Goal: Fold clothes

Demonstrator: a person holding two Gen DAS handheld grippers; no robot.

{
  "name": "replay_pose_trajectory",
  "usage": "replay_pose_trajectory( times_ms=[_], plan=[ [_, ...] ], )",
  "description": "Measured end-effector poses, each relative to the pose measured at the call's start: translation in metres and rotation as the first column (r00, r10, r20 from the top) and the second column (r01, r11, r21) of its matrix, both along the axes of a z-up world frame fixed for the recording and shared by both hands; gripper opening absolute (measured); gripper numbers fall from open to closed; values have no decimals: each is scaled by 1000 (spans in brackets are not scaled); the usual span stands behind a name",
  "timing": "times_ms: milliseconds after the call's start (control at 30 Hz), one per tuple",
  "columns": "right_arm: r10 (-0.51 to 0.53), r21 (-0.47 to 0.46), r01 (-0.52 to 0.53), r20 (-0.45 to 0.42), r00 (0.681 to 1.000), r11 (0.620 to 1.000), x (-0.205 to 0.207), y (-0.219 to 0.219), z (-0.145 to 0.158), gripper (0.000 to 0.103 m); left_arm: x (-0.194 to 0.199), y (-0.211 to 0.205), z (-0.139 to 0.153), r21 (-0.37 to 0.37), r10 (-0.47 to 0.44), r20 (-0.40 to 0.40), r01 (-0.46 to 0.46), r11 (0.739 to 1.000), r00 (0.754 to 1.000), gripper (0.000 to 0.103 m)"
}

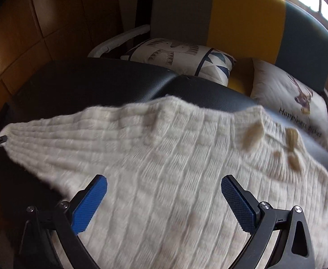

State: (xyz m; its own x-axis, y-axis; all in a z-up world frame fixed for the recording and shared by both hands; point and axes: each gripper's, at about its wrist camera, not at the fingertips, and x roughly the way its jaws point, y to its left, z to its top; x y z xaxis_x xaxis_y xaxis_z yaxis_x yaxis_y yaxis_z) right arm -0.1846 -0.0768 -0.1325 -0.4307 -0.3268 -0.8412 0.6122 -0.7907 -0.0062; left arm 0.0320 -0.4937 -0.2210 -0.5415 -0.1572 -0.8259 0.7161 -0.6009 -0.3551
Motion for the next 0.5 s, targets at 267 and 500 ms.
replay_pose_trajectory(
  times_ms=[267, 500],
  plan=[
    [-128, 18, 127, 33, 991, 992, -46, -3, -28, 103, -17, 0, -4, -32, 33, 35, -31, 999, 999, 9],
    [-158, 12, 158, 21, 987, 987, -51, -3, -26, 103, -39, -4, -3, -47, 37, 76, -34, 998, 996, 10]
  ],
)
